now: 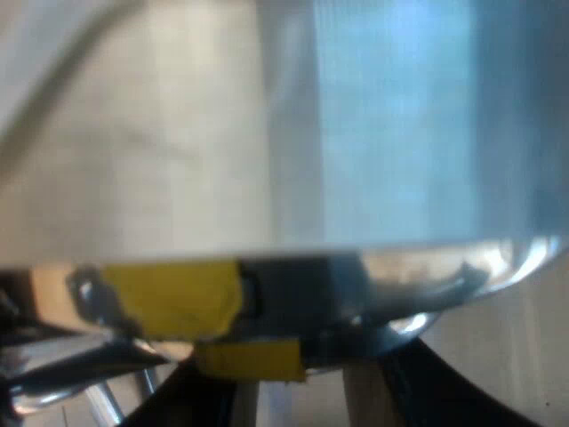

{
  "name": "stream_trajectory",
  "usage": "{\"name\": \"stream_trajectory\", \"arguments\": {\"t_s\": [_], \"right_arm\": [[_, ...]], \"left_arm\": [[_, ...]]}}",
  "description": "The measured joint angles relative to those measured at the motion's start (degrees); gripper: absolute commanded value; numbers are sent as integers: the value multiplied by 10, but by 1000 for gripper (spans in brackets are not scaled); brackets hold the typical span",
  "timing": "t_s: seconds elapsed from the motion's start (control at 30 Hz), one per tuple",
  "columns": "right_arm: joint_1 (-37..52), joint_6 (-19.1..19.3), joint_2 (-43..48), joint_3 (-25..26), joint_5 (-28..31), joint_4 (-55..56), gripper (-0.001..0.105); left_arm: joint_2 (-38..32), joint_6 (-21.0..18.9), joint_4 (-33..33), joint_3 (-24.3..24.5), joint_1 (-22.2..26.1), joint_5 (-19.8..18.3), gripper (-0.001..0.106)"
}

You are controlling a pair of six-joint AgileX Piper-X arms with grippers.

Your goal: Put the handle in the coffee machine

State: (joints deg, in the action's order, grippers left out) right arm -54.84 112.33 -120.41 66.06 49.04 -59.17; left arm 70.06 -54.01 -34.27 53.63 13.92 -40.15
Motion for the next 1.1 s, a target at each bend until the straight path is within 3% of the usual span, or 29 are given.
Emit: {"name": "stream_trajectory", "arguments": {"t_s": [0.13, 0.37, 0.77, 0.93, 1.1], "right_arm": [[0, 0, 0, 0, 0, 0, 26], [0, 0, 0, 0, 0, 0, 26], [0, 0, 0, 0, 0, -1, 26], [0, 2, 0, 0, 0, -1, 26], [0, 4, 0, 0, 4, -1, 26]], "left_arm": [[17, 0, 0, 0, -26, 25, 1], [22, 0, -37, 0, -32, 29, 1], [22, 13, -145, 26, -34, -41, 1], [22, 53, -198, 26, -53, -35, 1], [22, 60, -214, 26, -93, -13, 1]]}}
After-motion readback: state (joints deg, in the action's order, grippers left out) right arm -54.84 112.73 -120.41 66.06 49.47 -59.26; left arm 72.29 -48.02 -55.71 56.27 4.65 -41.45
